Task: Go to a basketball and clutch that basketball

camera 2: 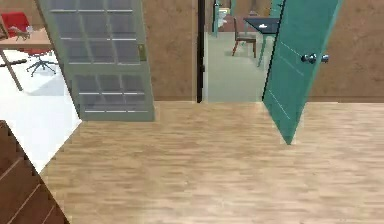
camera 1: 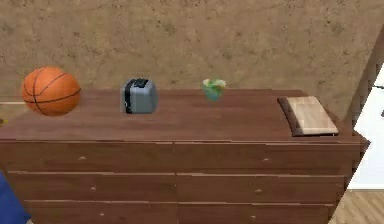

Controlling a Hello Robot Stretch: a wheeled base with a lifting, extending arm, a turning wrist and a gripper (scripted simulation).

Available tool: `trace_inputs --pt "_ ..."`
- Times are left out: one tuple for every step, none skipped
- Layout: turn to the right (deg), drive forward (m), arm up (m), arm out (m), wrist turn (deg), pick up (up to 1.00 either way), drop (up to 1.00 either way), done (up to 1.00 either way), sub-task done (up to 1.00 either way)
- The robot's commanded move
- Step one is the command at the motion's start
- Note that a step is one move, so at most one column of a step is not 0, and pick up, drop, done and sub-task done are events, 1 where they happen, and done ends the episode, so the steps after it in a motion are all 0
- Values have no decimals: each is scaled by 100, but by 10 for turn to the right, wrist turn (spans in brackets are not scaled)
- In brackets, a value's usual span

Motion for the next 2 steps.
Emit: trace_inputs --pt "0 10 0 0 0 0 0 0 0" --pt "-450 0 0 0 0 0 0 0 0"
